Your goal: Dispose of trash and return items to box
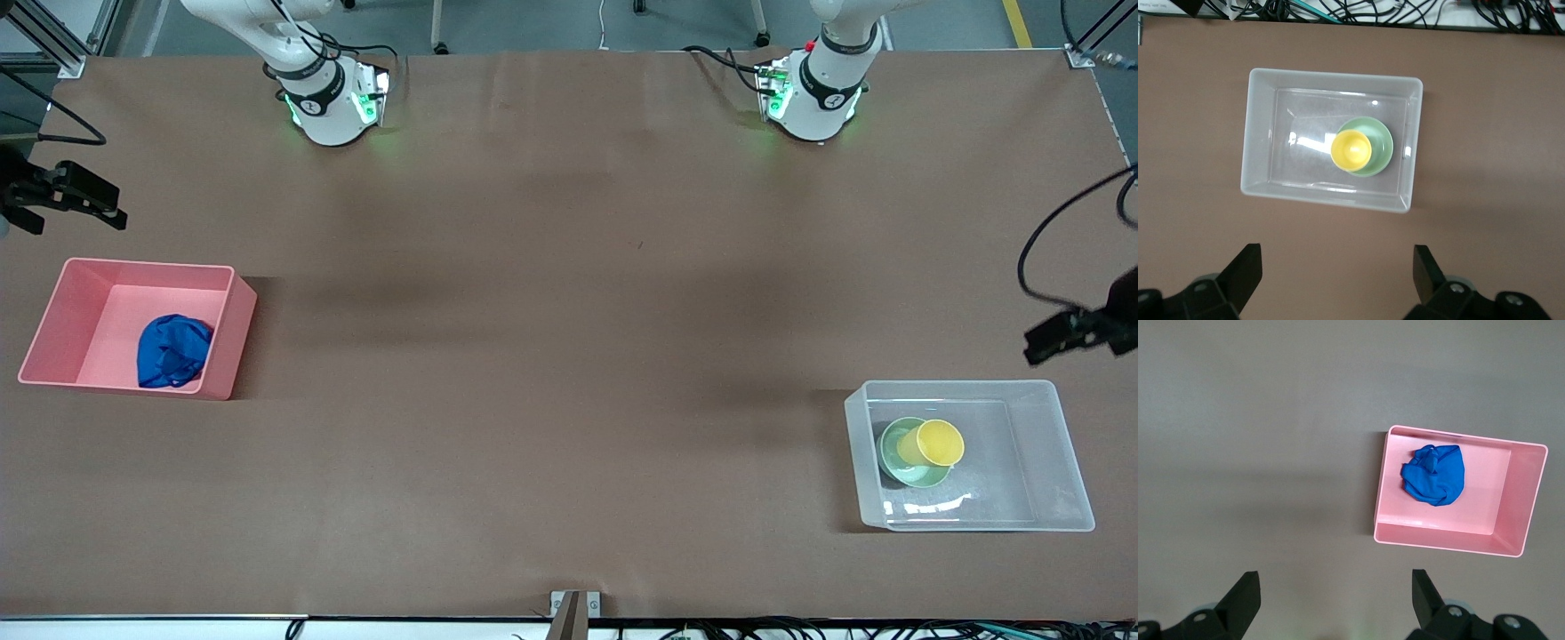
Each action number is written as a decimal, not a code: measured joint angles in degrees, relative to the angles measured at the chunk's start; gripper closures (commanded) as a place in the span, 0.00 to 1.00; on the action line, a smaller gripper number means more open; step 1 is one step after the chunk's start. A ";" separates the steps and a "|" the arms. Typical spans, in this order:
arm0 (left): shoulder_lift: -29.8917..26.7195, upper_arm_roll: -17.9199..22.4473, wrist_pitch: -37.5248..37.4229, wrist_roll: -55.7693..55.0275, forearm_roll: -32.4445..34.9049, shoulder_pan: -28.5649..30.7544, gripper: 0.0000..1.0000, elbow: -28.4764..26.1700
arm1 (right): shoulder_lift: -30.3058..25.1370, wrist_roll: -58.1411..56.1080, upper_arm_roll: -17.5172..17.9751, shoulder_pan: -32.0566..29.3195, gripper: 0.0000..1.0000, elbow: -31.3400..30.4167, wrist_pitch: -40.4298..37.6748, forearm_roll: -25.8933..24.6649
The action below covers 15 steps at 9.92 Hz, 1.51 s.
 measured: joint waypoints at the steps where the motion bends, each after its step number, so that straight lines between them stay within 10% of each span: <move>1: -2.59 -0.81 -2.91 0.41 -1.28 -0.03 0.00 -0.08 | 0.00 0.00 0.01 0.05 0.00 0.02 0.01 0.00; 15: -18.21 8.76 -8.37 2.59 -8.14 -11.97 0.00 -14.84 | 0.00 0.00 -0.43 0.08 0.00 0.12 0.08 0.00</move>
